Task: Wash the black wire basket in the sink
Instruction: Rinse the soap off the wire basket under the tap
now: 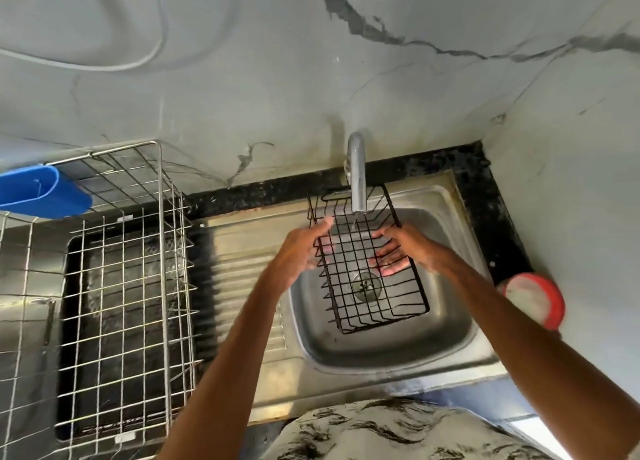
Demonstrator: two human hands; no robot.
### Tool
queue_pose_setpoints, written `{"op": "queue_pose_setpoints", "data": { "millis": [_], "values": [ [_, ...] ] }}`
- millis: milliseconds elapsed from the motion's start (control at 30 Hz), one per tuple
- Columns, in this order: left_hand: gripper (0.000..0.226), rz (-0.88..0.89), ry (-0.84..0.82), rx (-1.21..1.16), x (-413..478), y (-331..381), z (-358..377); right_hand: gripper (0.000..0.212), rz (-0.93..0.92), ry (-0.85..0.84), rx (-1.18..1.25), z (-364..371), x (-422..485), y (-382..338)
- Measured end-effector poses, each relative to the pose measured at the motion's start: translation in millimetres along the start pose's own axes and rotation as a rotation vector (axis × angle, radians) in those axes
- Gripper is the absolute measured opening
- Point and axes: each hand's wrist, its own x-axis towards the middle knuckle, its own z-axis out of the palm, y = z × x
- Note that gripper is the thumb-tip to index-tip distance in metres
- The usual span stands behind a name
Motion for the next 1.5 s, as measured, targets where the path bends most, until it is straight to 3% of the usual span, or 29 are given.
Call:
{"op": "queue_pose_setpoints", "data": {
  "millis": [100,267,333,400,467,533,567,633,733,900,967,1067,1133,1200,1267,1400,1500],
  "values": [
    [0.101,-0.096,-0.085,0.063,1.0,-33.1,-6.2,0.036,0.079,0.049,-0.014,-2.1,-8.2,8.8],
    [0.037,-0.147,-0.141,0.052,-7.4,-56.4,-1.4,0.041,0.2,0.069,-0.033,-0.1,-19.8,6.3],
    [0.026,-0.15,-0.132,0.029,-11.2,-59.5,3.3,0.051,0.168,0.096,-0.172,-3.5,-22.8,5.3],
    [0.022,-0.154,-0.113,0.001,-11.7,-62.0,6.8,0.052,0.032,0.244,-0.417,-0.8,-26.8,2.8],
    [0.021,-0.149,-0.079,-0.018,-8.7,-63.1,9.3,0.045,-0.143,0.543,-0.66,9.7,-31.7,0.1],
    [0.02,-0.141,-0.032,-0.025,-3.8,-62.4,10.5,0.038,-0.38,0.823,-0.777,27.6,-38.7,-4.3],
    [0.019,-0.135,-0.015,-0.027,-0.9,-61.8,10.7,0.037,-0.498,0.863,-0.782,36.3,-40.2,-6.0],
    [0.017,-0.104,0.002,-0.027,5.5,-60.1,10.5,0.04,-0.613,0.715,-0.734,50.9,-38.7,-8.3],
    [0.018,-0.068,-0.004,-0.01,13.4,-54.8,11.4,0.061,-0.507,0.376,-0.89,61.4,-13.9,5.2],
    [0.037,-0.074,-0.062,0.011,15.8,-45.3,23.3,0.081,-0.14,0.34,-1.078,60.3,30.3,23.7],
    [0.037,-0.088,-0.07,0.013,19.5,-48.2,25.7,0.087,-0.215,0.27,-1.183,70.3,30.9,34.5],
    [0.033,-0.125,-0.064,0.009,22.0,-54.2,23.6,0.088,-0.539,0.056,-1.284,73.4,24.3,49.4],
    [0.035,-0.133,-0.056,0.01,22.3,-56.4,20.4,0.078,-0.514,0.101,-1.326,61.7,26.0,43.2],
    [0.038,-0.12,-0.053,0.014,23.0,-54.6,17.9,0.069,-0.341,0.227,-1.334,53.7,30.5,38.1],
    [0.038,-0.112,-0.033,0.033,24.3,-50.8,17.2,0.072,-0.28,0.275,-1.277,60.7,31.8,36.9],
    [0.076,-0.097,0.02,0.029,29.0,-51.5,17.0,0.07,-0.483,0.158,-1.253,74.2,28.2,39.6],
    [0.098,-0.042,0.074,-0.011,29.7,-53.7,14.8,0.067,-0.361,0.352,-1.134,60.0,36.0,31.8]
  ]
}}
